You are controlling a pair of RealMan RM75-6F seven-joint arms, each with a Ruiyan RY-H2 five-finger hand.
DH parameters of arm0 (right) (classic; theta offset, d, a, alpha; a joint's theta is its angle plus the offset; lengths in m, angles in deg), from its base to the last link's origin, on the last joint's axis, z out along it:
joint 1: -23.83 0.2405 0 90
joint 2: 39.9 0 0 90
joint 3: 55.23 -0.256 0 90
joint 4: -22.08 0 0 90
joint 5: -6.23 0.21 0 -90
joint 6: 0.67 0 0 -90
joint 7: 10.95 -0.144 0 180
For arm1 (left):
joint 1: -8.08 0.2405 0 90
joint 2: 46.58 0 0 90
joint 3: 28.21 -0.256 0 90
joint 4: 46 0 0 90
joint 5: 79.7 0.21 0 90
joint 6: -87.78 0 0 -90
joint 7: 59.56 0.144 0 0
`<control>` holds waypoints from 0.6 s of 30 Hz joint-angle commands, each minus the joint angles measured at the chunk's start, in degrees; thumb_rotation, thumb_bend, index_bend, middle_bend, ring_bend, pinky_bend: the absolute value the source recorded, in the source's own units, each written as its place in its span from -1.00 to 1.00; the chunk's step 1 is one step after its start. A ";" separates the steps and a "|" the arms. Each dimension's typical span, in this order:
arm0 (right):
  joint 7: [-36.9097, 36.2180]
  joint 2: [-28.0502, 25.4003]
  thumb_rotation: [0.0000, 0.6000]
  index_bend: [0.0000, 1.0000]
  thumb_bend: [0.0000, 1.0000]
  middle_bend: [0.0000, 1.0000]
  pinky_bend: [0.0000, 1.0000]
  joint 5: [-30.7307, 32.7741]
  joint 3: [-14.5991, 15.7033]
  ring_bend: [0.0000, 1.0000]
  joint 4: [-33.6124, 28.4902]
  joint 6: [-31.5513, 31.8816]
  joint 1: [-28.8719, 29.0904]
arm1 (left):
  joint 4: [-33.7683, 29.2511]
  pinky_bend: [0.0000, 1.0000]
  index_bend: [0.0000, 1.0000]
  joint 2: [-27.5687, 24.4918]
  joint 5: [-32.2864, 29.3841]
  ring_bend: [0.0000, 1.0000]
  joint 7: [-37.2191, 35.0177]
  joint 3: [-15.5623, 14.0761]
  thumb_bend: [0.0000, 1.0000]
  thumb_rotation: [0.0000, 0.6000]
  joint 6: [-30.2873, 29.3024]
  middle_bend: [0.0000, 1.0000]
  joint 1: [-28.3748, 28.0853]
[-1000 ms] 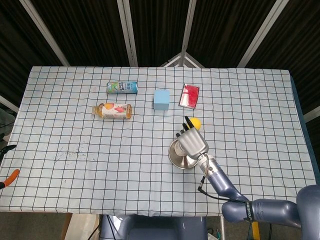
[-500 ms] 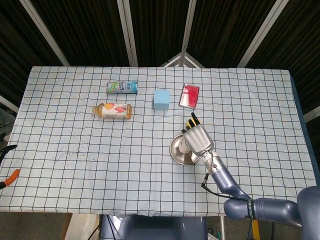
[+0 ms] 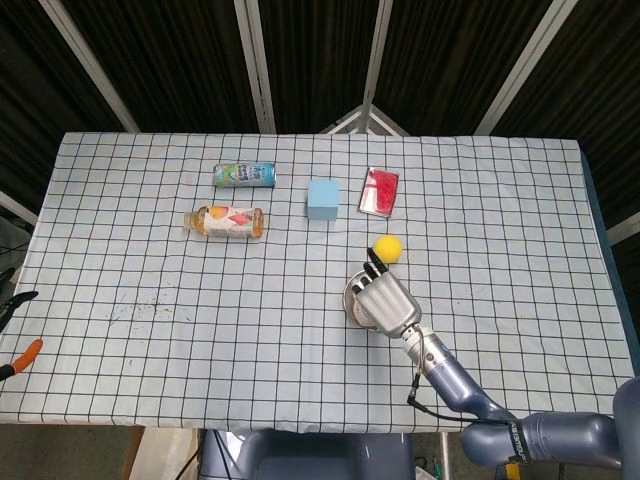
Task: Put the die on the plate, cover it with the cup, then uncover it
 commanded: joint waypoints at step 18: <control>-4.21 1.95 1.00 0.16 -0.06 -0.05 -1.00 1.98 -2.25 -0.58 3.06 -2.85 0.62 | 0.15 -0.95 -0.55 -0.09 -0.08 -1.00 -0.28 -0.03 -0.23 1.00 0.19 -1.00 -0.08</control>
